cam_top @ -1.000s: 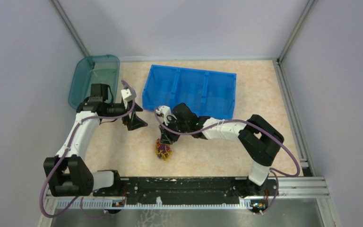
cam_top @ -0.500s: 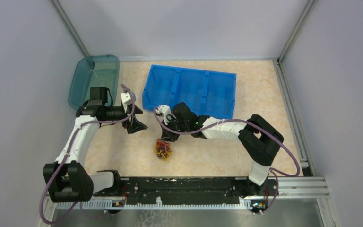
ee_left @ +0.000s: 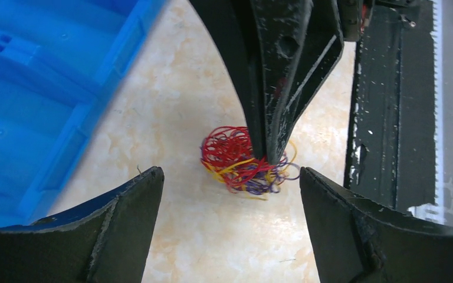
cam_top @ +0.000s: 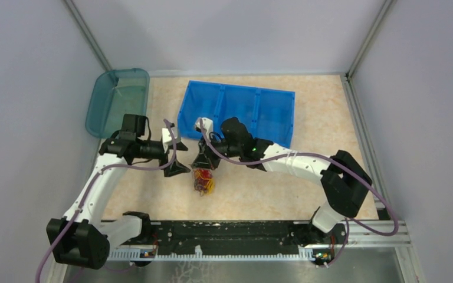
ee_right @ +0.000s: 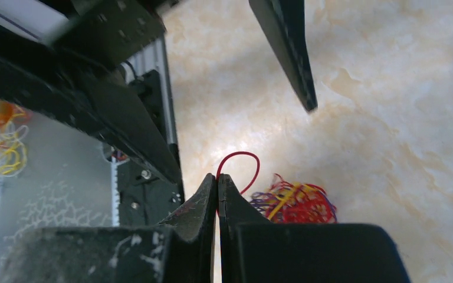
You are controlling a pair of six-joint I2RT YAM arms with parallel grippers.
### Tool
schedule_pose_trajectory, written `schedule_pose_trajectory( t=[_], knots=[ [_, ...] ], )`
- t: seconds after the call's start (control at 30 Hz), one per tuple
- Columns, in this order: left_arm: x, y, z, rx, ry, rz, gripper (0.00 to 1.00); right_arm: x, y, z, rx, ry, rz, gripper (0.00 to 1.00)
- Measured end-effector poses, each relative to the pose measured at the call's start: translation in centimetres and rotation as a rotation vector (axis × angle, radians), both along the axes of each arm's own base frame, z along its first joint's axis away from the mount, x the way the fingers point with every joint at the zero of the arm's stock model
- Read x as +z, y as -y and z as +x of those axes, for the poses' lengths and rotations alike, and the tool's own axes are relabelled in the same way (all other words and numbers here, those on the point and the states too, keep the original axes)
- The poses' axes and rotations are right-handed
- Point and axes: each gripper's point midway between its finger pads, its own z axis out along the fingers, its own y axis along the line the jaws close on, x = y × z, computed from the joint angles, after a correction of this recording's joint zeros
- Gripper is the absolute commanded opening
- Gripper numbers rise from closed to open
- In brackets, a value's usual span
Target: Untangle the cables
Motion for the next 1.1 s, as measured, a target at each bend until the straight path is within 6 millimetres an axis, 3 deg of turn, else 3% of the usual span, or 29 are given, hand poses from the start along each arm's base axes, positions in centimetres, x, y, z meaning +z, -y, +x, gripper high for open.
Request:
schedule_pose_trajectory(
  t=[0.23, 0.53, 0.73, 0.87, 0.93, 1.03, 1.1],
  knots=[
    [-0.6, 0.5, -2.0, -0.059, -0.023, 0.043, 0.81, 3.2, -0.2, -1.4, 0.049, -0.025, 0.089, 0.0],
    [1.0, 1.2, -3.3, -0.125, 0.046, 0.054, 0.5, 6.7, -0.4, -2.4, 0.085, -0.028, 0.192, 0.0],
    [1.1, 1.3, -3.7, -0.133, 0.036, 0.052, 0.09, 7.3, -0.5, -2.6, 0.093, -0.042, 0.218, 0.0],
    [1.7, 1.4, -3.9, -0.115, 0.038, 0.041, 0.06, 7.9, -0.4, -2.7, 0.087, -0.047, 0.244, 0.0],
    [2.5, 1.4, -3.8, -0.09, 0.056, 0.025, 0.05, 8.3, -0.1, -2.8, 0.078, -0.042, 0.261, 0.2],
    [4.0, 1.5, -3.5, -0.045, 0.103, -0.007, 0.05, 8.8, 0.7, -2.9, 0.04, -0.035, 0.295, 0.64],
    [5.2, 1.5, -3.3, -0.01, 0.133, -0.034, 0.05, 9.1, 1.5, -2.7, 0.0, -0.025, 0.322, 0.73]
  ],
)
